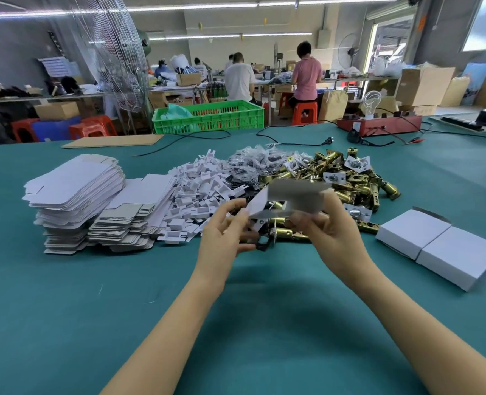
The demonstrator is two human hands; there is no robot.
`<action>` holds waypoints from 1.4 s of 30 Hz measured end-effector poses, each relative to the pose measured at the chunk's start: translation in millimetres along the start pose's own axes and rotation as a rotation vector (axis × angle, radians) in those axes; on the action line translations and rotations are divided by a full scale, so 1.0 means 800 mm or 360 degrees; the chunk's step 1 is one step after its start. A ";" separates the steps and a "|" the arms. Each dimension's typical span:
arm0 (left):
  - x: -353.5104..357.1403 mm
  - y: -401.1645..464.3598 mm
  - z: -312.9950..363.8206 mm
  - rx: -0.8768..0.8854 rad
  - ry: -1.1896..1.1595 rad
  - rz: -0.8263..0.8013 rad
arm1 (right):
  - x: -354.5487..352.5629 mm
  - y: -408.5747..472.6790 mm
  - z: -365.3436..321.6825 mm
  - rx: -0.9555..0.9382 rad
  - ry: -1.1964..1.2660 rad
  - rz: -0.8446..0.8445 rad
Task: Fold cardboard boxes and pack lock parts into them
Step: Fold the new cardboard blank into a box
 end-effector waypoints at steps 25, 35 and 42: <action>0.015 -0.005 0.008 0.0610 0.0778 -0.0218 | 0.001 0.000 0.001 0.0152 -0.0276 0.0000; 0.001 0.000 0.008 0.0668 0.0809 -0.0317 | 0.002 -0.001 0.005 0.0059 -0.0232 0.0014; -0.006 0.002 0.011 0.0619 0.0833 -0.0235 | 0.004 -0.003 -0.002 0.0080 -0.0314 -0.0036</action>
Point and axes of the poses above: each hand's wrist, its own y-axis towards the middle knuckle, its own x-axis out of the palm, z = x × y, the point moved 1 cm from there along y, towards the middle knuckle, and after that the axes turned 12 degrees about -z, right-handed, at the moved point
